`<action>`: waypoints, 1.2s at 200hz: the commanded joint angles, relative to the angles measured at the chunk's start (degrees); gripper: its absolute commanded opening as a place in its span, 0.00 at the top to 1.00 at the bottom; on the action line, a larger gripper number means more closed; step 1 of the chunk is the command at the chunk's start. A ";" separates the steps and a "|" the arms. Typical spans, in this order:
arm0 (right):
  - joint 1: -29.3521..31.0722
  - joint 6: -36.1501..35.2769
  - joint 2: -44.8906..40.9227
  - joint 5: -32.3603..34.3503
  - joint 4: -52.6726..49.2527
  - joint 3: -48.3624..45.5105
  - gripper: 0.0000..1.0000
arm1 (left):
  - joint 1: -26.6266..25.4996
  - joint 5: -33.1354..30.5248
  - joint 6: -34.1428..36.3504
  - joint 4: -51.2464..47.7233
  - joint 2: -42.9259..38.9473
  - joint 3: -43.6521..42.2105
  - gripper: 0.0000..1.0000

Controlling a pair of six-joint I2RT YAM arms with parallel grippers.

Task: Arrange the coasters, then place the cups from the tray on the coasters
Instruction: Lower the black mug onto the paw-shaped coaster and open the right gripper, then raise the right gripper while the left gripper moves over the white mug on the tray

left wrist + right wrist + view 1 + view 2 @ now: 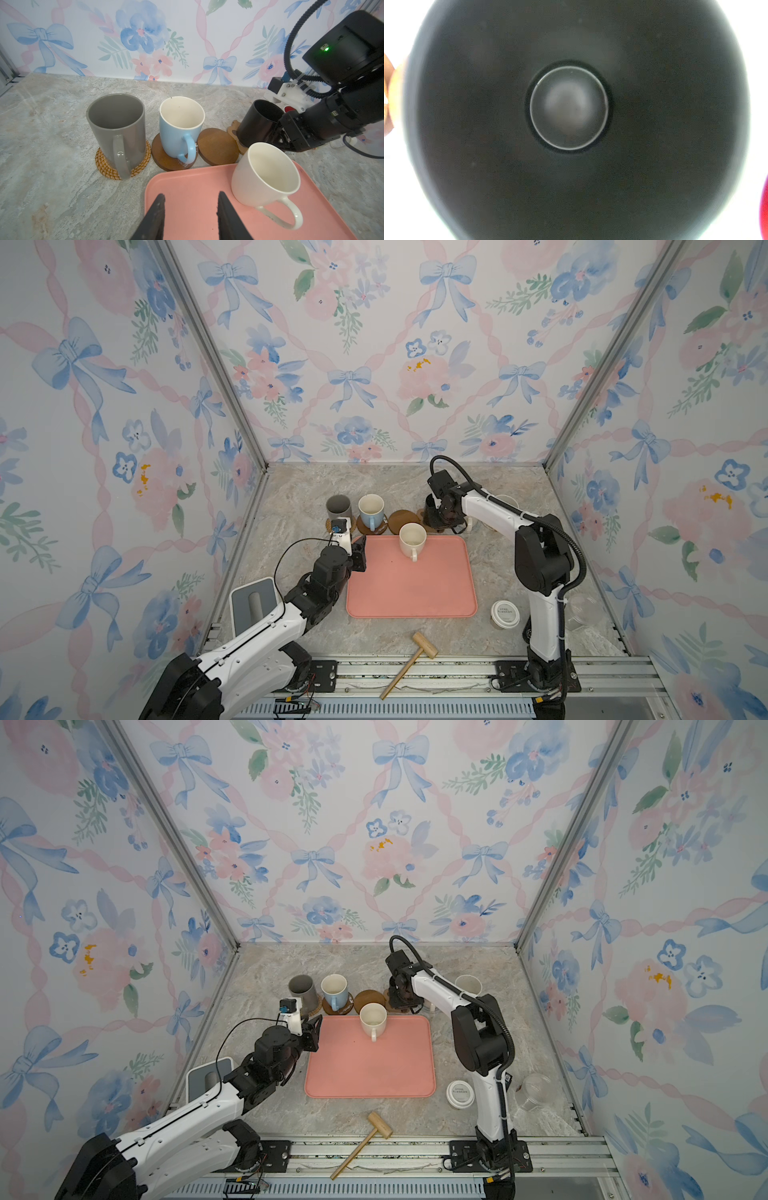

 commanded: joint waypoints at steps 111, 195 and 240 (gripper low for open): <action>0.70 1.60 -12.11 0.98 2.88 -7.85 0.47 | 0.24 3.47 0.12 1.02 0.57 1.27 0.62; 5.19 6.24 -25.16 7.24 9.90 -15.02 0.44 | -5.79 -0.26 0.49 -1.12 4.06 6.54 0.63; 8.16 10.55 -30.86 8.42 17.82 -17.88 0.44 | -11.81 -4.68 0.99 -5.64 7.84 11.53 0.65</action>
